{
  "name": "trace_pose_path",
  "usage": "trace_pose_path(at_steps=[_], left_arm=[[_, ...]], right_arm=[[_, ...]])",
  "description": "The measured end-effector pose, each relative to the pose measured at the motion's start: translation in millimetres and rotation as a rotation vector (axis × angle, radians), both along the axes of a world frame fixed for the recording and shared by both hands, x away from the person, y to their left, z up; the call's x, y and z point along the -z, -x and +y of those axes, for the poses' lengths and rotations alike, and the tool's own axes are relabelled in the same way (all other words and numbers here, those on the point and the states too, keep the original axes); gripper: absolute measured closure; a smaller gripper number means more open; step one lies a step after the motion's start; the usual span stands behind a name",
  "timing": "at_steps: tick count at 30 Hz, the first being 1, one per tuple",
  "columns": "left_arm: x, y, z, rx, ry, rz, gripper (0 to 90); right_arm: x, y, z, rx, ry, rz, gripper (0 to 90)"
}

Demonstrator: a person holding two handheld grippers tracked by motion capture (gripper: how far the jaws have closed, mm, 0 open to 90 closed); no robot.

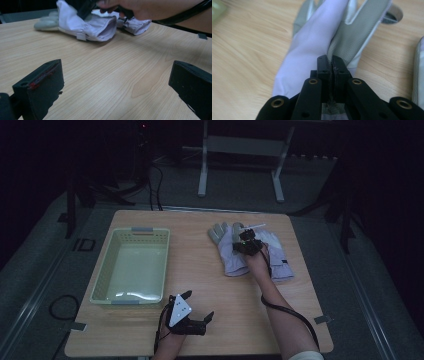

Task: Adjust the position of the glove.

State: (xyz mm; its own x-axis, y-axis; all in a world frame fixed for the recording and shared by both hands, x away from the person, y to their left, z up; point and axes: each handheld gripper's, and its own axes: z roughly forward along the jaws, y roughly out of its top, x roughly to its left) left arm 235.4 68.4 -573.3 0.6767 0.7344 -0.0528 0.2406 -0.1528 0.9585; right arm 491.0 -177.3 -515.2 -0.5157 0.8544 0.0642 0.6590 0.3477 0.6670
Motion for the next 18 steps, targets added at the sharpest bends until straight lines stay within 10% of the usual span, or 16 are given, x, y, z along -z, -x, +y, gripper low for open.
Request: trace_pose_path(at_steps=[18], left_arm=[[-0.1,-0.2,-0.9,0.0,-0.007,0.0,0.1]], right_arm=[[-48.9,91.1,16.2,0.151,-0.192,-0.16,86.7]])
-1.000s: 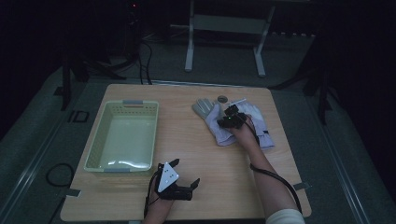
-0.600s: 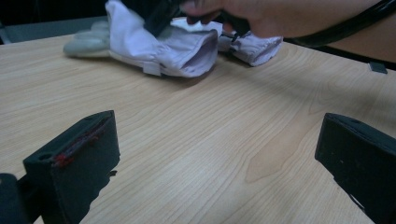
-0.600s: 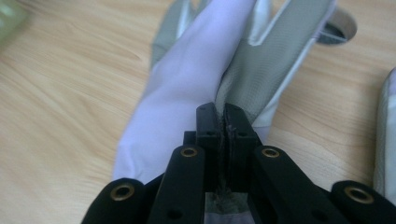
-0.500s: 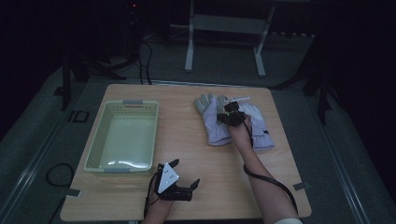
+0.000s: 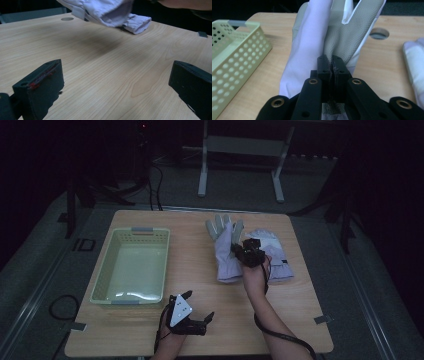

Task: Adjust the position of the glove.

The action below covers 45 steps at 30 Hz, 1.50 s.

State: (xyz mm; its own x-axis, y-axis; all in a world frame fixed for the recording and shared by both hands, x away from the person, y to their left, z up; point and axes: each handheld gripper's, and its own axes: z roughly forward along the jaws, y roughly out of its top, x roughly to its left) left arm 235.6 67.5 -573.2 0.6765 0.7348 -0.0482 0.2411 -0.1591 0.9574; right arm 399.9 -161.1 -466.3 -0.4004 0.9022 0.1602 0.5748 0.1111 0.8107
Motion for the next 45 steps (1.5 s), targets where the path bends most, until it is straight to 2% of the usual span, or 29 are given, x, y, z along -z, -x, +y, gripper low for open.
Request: trace_pose_path(at_steps=[3,4,6,8,11,17,20,24,26,28,33,35,37,40,43,45], left_arm=[[0.0,0.2,0.2,0.0,-0.001,-0.004,0.1],[0.1,0.6,0.2,0.002,-0.001,-0.007,0.1],[0.0,0.7,-0.9,0.001,-0.007,-0.009,0.1],[0.0,0.8,-1.9,0.0,-0.008,-0.01,0.1],[0.0,1.3,-1.7,0.001,-0.011,-0.014,0.1],[-0.1,1.2,-1.5,0.006,-0.014,-0.015,0.1],[0.0,0.7,-0.9,0.011,-0.007,-0.011,0.1],[0.0,0.4,-0.9,0.007,-0.004,-0.006,0.1],[0.0,-0.3,-0.2,0.003,0.007,0.003,0.1],[0.1,-1.0,0.7,0.0,0.015,0.009,0.1],[0.1,-0.5,-0.1,-0.002,0.01,0.006,0.1],[0.0,-0.3,-0.2,-0.001,0.008,0.004,0.1],[0.0,-0.3,-0.1,-0.002,0.007,0.003,0.1],[0.1,-0.2,-0.1,-0.003,0.008,0.003,0.1],[0.0,-0.1,-0.2,-0.004,0.006,0.003,0.1],[0.0,-0.2,-0.2,-0.003,0.006,0.005,0.1]], right_arm=[[3.8,7.9,0.6,0.011,-0.007,0.001,86.6],[6.5,11.4,0.0,0.024,-0.024,0.01,86.6],[17.9,16.9,1.3,0.054,-0.033,0.027,86.6],[26.5,17.5,4.7,0.061,-0.012,0.038,86.5],[37.3,17.8,7.7,0.059,-0.012,0.071,86.4],[57.9,15.3,10.9,0.093,-0.047,0.114,86.3],[67.9,12.7,14.8,0.103,-0.035,0.148,85.9],[75.6,12.0,17.7,0.128,-0.019,0.165,85.0],[77.4,11.5,19.1,0.123,-0.005,0.164,83.7],[77.7,11.0,18.6,0.121,0.003,0.163,81.4],[75.1,11.6,11.3,0.099,-0.002,0.167,64.3],[71.2,13.7,6.9,0.1,0.023,0.138,60.8],[64.5,15.0,0.6,0.092,0.006,0.121,55.9],[51.7,15.0,-6.7,0.059,0.033,0.094,50.6],[37.2,13.6,-14.4,0.035,0.086,0.063,48.6],[29.3,11.3,-21.2,0.025,0.096,0.048,46.4]])
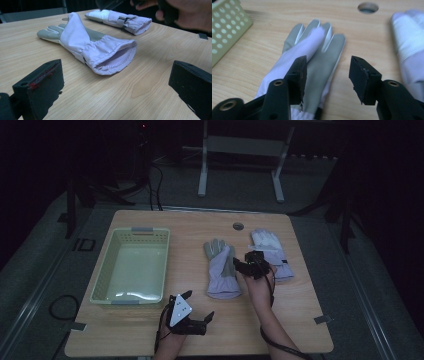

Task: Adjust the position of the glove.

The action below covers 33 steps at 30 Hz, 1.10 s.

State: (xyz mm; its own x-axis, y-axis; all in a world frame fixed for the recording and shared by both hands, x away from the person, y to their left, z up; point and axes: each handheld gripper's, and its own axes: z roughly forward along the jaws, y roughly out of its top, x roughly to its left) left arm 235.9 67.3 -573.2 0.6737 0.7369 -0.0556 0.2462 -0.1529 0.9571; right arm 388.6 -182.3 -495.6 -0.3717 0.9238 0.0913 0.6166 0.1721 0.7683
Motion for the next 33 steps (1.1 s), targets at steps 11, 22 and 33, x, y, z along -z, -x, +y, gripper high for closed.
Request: trace_pose_path(at_steps=[11,22,33], left_arm=[[0.2,-0.3,0.6,0.001,0.007,0.0,0.1],[0.2,-0.5,0.2,0.001,0.009,0.004,0.1],[0.1,0.2,0.1,-0.004,0.004,0.001,0.1]], right_arm=[[-21.0,-14.4,-33.5,-0.08,0.043,0.0,45.4],[-32.6,-30.3,-80.7,-0.118,0.093,0.007,46.8],[-36.7,-52.6,-120.0,-0.047,0.114,0.02,48.4]])
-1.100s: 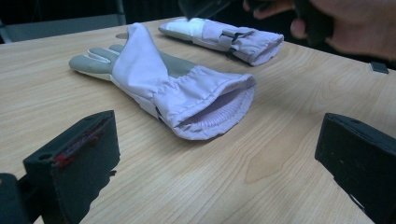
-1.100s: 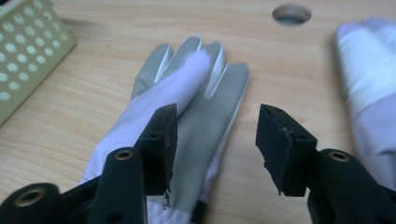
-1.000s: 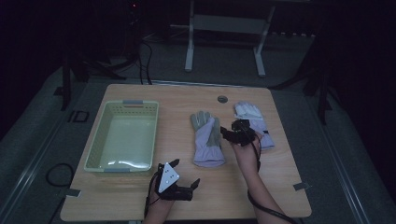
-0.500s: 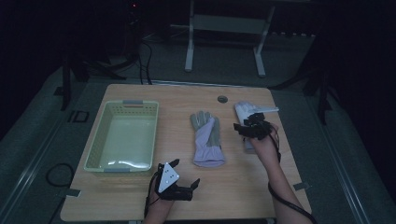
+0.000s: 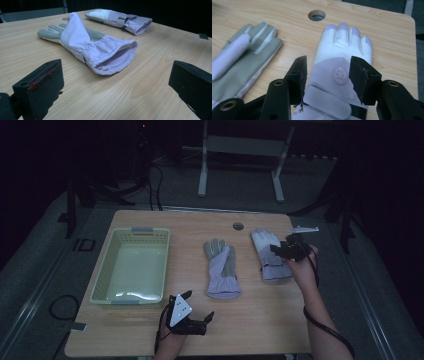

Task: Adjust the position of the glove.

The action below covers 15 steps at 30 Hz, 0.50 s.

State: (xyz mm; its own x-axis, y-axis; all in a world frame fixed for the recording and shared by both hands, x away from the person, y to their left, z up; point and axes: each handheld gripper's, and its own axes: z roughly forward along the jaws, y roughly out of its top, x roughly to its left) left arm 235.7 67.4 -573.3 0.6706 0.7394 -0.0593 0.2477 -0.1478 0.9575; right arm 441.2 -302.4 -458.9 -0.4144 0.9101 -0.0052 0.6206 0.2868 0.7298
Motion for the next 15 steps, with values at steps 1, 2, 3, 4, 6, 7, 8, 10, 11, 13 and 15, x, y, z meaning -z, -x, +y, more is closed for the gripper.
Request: trace_pose_path(at_steps=[1,2,3,4,6,7,8,10,11,13,15], left_arm=[[0.0,-0.1,0.1,-0.001,0.001,0.001,0.1],[0.0,-0.3,0.2,-0.001,0.002,0.001,0.1],[0.0,-0.3,0.2,-0.001,0.002,0.001,0.1],[0.0,-0.3,0.2,-0.001,0.002,0.002,0.1],[0.0,-0.2,0.1,-0.001,0.002,0.002,0.1],[0.0,-0.3,0.0,-0.001,0.002,0.002,0.1],[0.0,-0.3,0.0,-0.002,0.002,0.002,0.1],[0.0,-0.5,0.2,-0.002,0.003,0.004,0.1],[0.0,-0.7,0.2,-0.001,0.003,0.005,0.1],[0.0,-1.0,0.2,0.0,0.004,0.008,0.1],[0.0,-1.1,0.2,-0.001,0.004,0.01,0.1]], right_arm=[[0.4,-1.5,-1.3,0.001,-0.002,0.002,48.4],[1.3,-3.5,-2.8,-0.003,-0.004,0.008,48.0],[1.3,-3.5,-2.8,-0.003,-0.004,0.008,48.0],[2.6,-5.2,-4.3,0.004,-0.008,0.01,48.1],[7.3,-9.4,-5.6,-0.006,-0.016,0.031,47.6],[9.3,-11.2,-5.4,-0.009,-0.012,0.036,47.8],[11.5,-13.5,-5.5,-0.013,-0.002,0.046,48.4],[14.1,-16.2,-5.9,-0.016,0.007,0.052,50.8],[21.8,-22.9,-8.4,-0.001,0.028,0.08,50.8],[28.0,-27.8,-9.8,-0.004,0.006,0.103,48.9],[32.2,-31.5,-9.3,0.001,0.009,0.115,47.9]])
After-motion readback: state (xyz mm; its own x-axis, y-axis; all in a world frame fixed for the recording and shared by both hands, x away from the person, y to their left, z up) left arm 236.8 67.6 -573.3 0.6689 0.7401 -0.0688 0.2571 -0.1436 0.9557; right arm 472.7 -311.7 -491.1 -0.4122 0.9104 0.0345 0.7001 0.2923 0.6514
